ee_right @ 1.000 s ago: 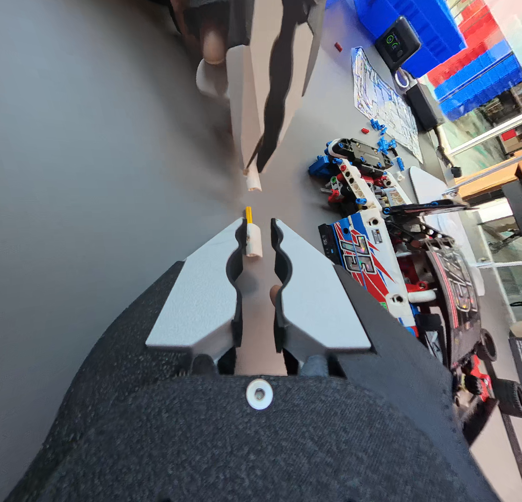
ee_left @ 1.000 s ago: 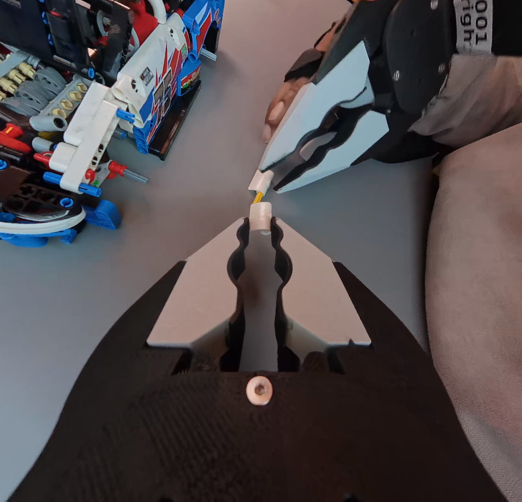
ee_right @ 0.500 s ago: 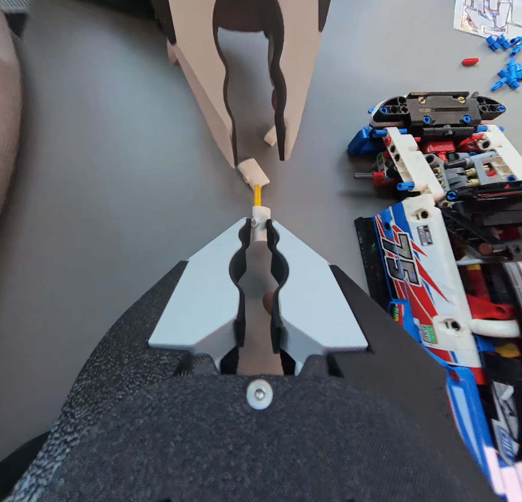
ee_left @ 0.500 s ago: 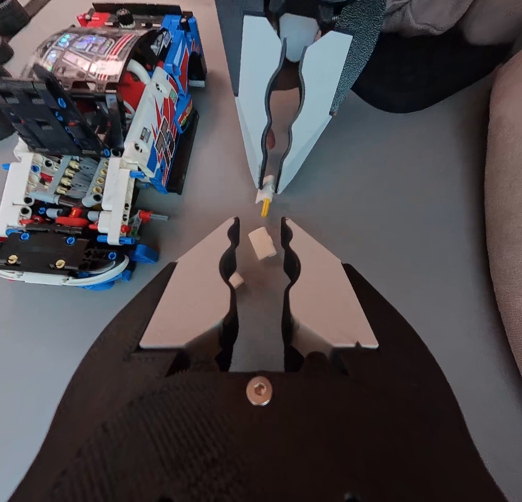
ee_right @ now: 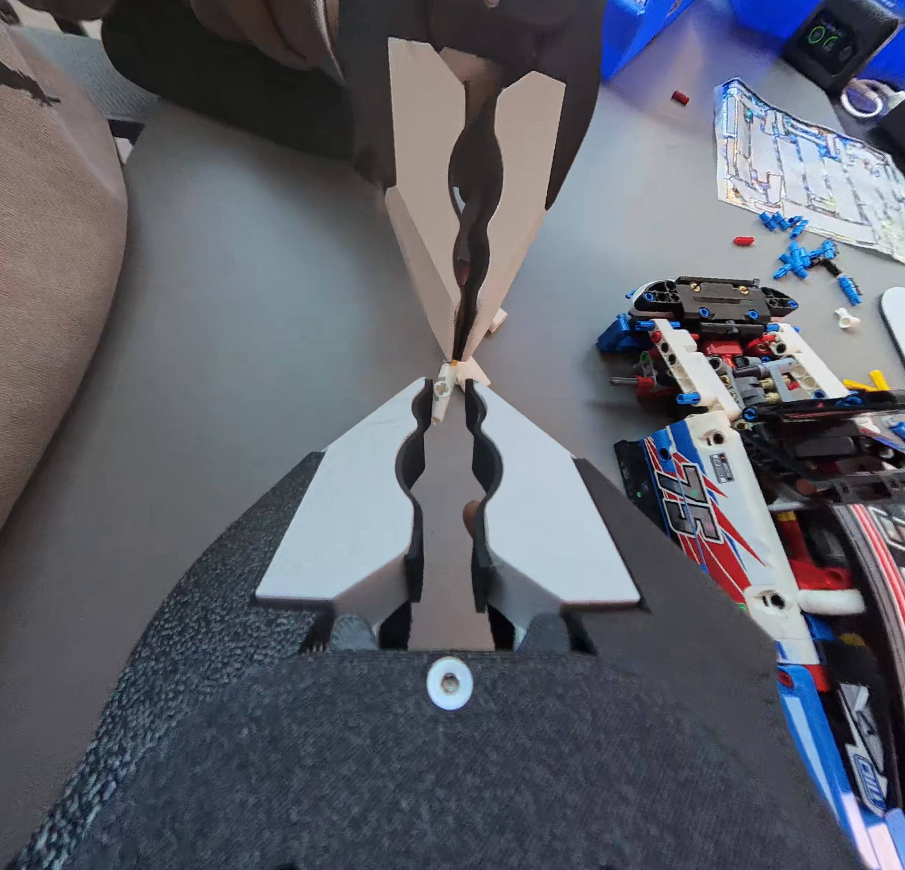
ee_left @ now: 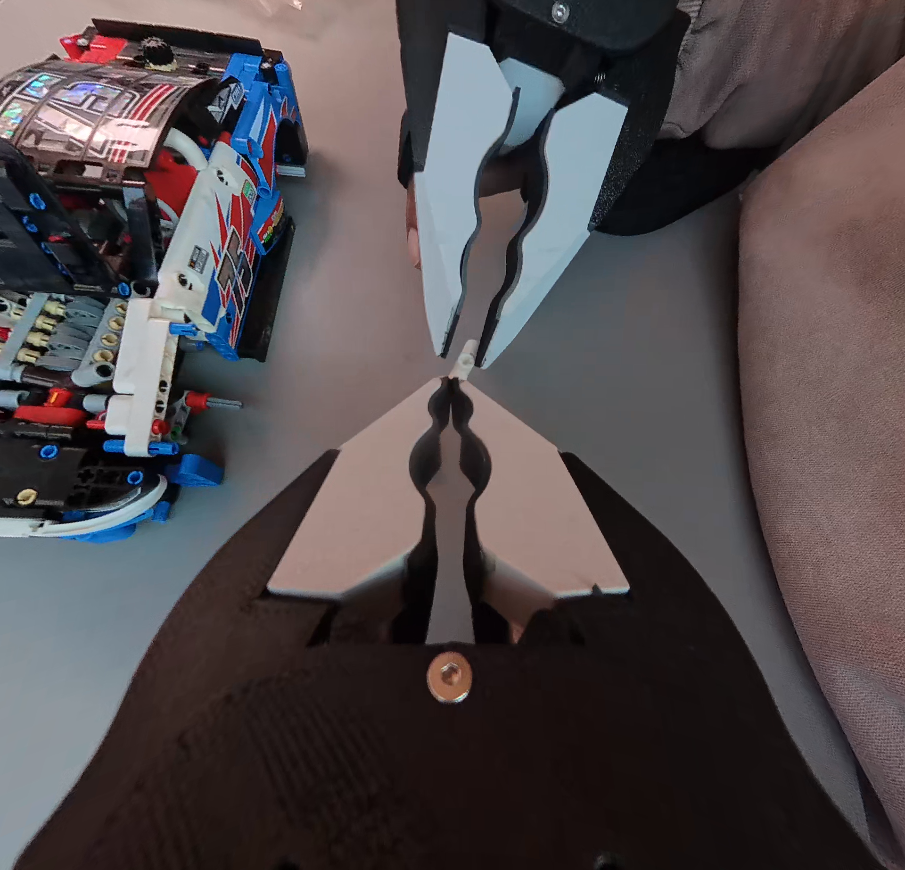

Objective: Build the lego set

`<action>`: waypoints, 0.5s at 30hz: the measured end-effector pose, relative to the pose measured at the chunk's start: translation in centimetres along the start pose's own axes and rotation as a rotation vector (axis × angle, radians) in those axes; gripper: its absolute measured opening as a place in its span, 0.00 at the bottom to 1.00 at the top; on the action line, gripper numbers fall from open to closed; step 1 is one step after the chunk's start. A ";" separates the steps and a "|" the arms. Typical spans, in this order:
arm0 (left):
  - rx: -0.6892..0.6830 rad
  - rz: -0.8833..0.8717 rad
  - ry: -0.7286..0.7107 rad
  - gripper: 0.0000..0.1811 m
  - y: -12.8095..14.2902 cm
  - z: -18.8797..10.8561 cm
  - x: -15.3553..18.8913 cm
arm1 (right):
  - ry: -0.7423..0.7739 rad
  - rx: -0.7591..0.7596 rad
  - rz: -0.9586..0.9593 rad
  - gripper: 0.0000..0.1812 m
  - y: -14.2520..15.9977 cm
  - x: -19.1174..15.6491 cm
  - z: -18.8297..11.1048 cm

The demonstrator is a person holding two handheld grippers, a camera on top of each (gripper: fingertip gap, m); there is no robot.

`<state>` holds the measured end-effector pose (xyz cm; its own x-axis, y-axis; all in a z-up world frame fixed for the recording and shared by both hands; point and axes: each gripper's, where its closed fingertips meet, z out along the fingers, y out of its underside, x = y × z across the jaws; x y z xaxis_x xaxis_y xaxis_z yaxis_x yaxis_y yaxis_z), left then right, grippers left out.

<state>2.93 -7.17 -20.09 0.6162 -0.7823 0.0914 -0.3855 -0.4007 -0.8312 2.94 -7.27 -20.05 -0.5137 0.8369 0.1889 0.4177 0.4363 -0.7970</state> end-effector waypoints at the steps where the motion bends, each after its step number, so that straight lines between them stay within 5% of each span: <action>1: -0.001 -0.007 0.005 0.00 0.0 0.0 0.0 | 0.006 -0.019 -0.019 0.07 0.2 -0.1 0.2; 6: -0.009 -0.024 0.007 0.00 0.2 0.3 0.0 | 0.010 -0.096 -0.025 0.12 1.4 -0.3 1.1; 10: 0.009 -0.071 0.023 0.01 0.1 0.2 0.0 | 0.060 -0.117 -0.065 0.03 1.7 0.1 1.6; 15: 0.003 -0.126 -0.059 0.14 0.1 -1.3 -1.9 | 0.160 -0.126 -0.093 0.03 2.2 2.9 -0.5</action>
<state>0.80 -6.35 -19.61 0.6987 -0.6967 0.1628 -0.3004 -0.4922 -0.8170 2.69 -3.74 -20.96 -0.4331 0.8285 0.3549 0.4700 0.5436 -0.6955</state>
